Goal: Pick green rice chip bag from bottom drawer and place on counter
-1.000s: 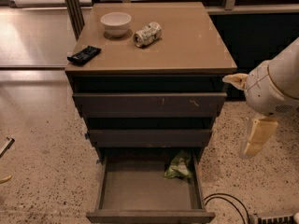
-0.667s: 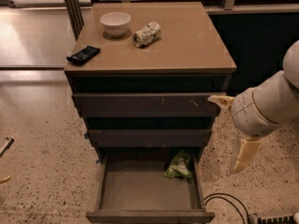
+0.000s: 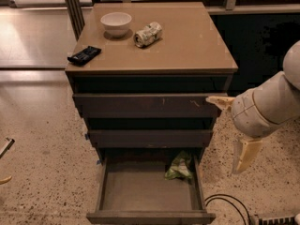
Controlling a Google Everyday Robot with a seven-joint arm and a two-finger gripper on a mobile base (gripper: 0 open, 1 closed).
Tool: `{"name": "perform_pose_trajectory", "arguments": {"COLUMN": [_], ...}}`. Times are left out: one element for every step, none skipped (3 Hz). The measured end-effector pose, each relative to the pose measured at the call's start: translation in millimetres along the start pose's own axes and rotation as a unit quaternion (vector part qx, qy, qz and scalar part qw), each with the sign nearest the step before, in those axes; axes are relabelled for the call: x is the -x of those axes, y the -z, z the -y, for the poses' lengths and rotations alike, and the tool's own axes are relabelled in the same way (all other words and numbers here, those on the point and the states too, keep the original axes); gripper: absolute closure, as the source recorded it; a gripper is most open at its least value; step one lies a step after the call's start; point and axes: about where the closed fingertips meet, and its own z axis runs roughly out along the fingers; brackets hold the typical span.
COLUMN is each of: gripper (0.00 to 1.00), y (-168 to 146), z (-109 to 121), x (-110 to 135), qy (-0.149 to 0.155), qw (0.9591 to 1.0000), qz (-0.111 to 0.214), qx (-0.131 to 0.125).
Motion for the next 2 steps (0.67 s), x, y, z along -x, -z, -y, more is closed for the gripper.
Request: {"name": "perform_pose_trajectory", "arguments": {"gripper": [0.0,0.0], "y": [-25.1,-93.9], "z": [-6.9,-19.2], "x": [1.4,-4.3], "qy": [0.029,0.064], "qw": [0.9994,0.9962], "qz": [-0.018,-0.045], "qx": [0.009,0.037]}}
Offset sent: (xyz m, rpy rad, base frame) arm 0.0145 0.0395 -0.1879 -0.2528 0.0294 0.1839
